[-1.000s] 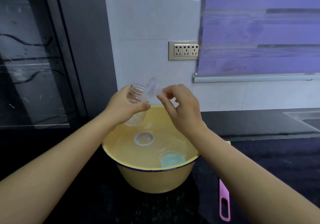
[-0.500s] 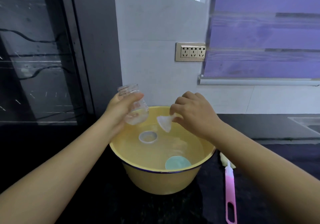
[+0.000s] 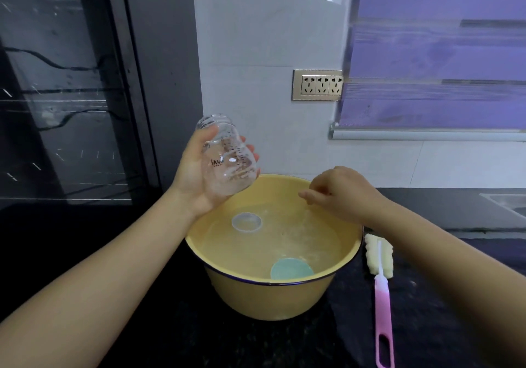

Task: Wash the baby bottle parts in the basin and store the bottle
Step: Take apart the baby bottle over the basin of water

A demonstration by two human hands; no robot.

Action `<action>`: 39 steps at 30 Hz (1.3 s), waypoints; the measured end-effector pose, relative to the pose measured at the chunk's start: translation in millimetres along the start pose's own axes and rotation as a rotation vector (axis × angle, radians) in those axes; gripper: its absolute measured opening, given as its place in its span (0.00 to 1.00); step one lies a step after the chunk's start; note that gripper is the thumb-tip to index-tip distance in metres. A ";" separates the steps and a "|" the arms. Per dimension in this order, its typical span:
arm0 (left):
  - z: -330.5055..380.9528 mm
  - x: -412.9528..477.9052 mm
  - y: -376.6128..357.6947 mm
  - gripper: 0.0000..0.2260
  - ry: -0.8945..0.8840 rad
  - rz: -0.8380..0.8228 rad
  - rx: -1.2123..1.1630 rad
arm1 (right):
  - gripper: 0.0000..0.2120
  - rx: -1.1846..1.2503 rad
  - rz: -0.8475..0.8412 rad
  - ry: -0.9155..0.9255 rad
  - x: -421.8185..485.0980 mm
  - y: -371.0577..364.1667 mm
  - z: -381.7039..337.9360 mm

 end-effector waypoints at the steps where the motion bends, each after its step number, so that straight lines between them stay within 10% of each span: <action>1: -2.6 -0.9 -5.1 0.21 0.017 -0.056 -0.006 | 0.12 0.008 -0.016 0.005 -1.8 0.2 3.2; 8: -22.5 -21.3 -43.5 0.26 0.200 -0.499 -0.009 | 0.05 0.189 0.009 -0.167 -20.9 11.2 47.6; 12: -22.7 -14.6 -26.5 0.43 0.127 -0.169 0.097 | 0.05 0.087 0.014 -0.289 -40.2 4.6 76.5; 17: -27.6 -17.5 -34.9 0.43 0.128 -0.157 0.028 | 0.09 -0.053 -0.132 -0.455 -67.4 -23.3 113.0; 26: -39.4 -3.9 -32.7 0.21 0.119 -0.157 0.244 | 0.28 0.049 -0.512 -0.596 -111.5 -89.8 122.9; 30: -38.5 2.5 -17.5 0.10 0.070 -0.019 0.323 | 0.30 0.102 -0.487 -0.663 -117.6 -101.3 119.2; 39: -36.8 7.2 -4.7 0.22 0.196 -0.035 0.396 | 0.18 0.480 0.001 -0.735 -95.0 -48.2 111.5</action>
Point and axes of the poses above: each hand's wrist, its own x-axis towards the middle knuckle, its own y-axis out of the back of the hand, z = x × y, the point moved 9 cm from there along x, towards the middle knuckle, and after that the axes turned 13 degrees about -x, right-handed, at the moved point
